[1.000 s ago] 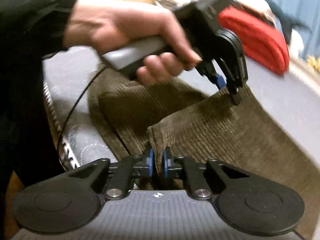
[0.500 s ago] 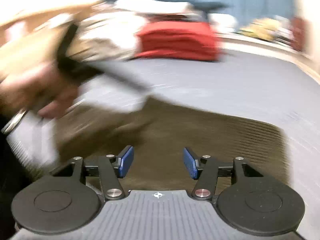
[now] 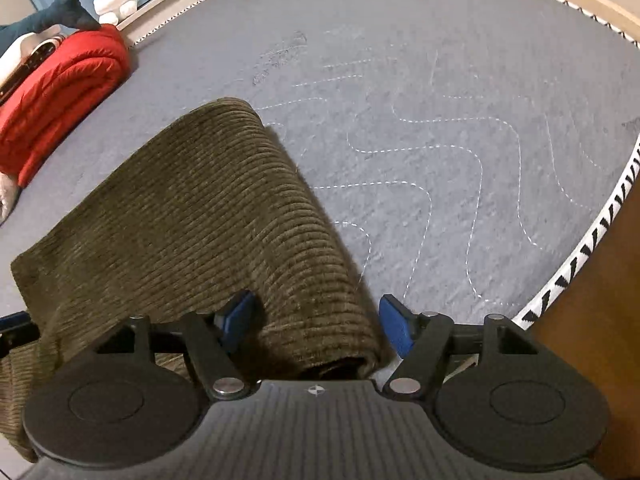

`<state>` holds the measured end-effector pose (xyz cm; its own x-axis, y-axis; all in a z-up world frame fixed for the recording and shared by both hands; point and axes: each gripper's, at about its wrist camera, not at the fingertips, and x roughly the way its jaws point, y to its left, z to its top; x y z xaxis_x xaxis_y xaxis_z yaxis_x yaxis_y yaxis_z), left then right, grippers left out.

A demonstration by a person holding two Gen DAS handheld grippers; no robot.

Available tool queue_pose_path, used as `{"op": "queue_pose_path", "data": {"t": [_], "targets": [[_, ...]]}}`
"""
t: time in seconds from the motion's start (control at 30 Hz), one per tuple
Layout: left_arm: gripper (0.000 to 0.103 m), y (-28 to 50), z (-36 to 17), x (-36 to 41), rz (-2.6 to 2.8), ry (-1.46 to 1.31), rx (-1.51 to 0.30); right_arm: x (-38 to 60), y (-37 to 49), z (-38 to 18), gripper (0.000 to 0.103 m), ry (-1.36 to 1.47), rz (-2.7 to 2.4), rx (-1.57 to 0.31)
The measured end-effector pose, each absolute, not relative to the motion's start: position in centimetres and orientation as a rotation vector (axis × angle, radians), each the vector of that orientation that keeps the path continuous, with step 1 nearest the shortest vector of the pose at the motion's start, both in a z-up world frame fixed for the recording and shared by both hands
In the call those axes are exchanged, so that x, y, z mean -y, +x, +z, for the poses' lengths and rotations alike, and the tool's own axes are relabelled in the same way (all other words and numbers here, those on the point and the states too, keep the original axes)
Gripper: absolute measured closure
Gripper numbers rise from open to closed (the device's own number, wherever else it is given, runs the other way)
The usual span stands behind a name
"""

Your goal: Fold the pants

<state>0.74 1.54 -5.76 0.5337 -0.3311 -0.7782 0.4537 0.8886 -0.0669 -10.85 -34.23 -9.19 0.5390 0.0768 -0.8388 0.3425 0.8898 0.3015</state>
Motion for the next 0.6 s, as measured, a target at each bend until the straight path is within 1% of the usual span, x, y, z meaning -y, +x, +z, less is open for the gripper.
{"op": "queue_pose_path", "data": {"t": [0.03, 0.07, 0.1, 0.17, 0.23, 0.27, 0.3, 0.33, 0.37, 0.4, 0.43, 0.47, 0.6], "targets": [[0.056, 0.8, -5.5, -1.3, -0.476, 0.143, -0.889, 34.7, -11.1, -9.0, 0.033, 0.485, -0.167, -1.003], [0.055, 0.9, -5.4, -1.1, -0.485, 0.134, -0.881, 35.2, -11.3, -8.8, 0.036, 0.495, -0.163, -1.005], [0.053, 0.8, -5.0, -1.1, -0.492, 0.125, -0.873, 34.9, -11.6, -8.4, 0.043, 0.499, -0.147, -1.007], [0.052, 0.8, -4.6, -0.8, -0.508, 0.1, -0.862, 34.2, -11.5, -8.0, 0.051, 0.48, -0.137, -0.999], [0.05, 0.5, -4.2, -0.3, -0.524, 0.069, -0.85, 33.8, -11.7, -7.3, 0.069, 0.456, -0.104, -0.97], [0.049, 0.5, -4.0, 0.0, -0.536, 0.05, -0.838, 33.1, -12.0, -6.5, 0.07, 0.418, -0.08, -0.938], [0.045, 0.5, -3.5, 0.0, -0.549, 0.03, -0.827, 32.0, -12.4, -5.4, 0.072, 0.346, -0.053, -0.892], [0.037, 0.5, -3.0, 0.1, -0.57, -0.001, -0.813, 30.5, -13.1, -4.1, 0.072, 0.244, -0.012, -0.821], [0.032, 0.4, -2.6, 0.1, -0.591, -0.03, -0.802, 28.5, -14.0, -2.8, 0.072, 0.125, 0.049, -0.733], [0.025, 0.4, -2.1, 0.1, -0.623, -0.079, -0.788, 26.4, -15.1, -1.7, 0.073, 0.012, 0.117, -0.645], [0.021, 0.4, -1.7, 0.0, -0.652, -0.123, -0.78, 24.4, -16.3, -0.8, 0.072, -0.08, 0.182, -0.569], [0.02, 0.4, -1.5, 0.0, -0.689, -0.179, -0.776, 22.6, -17.3, -0.2, 0.072, -0.152, 0.251, -0.511], [0.018, 0.7, -0.7, -0.7, -0.781, -0.372, -0.774, 16.8, -20.3, 0.1, 0.072, -0.371, 0.436, -0.385]]}}
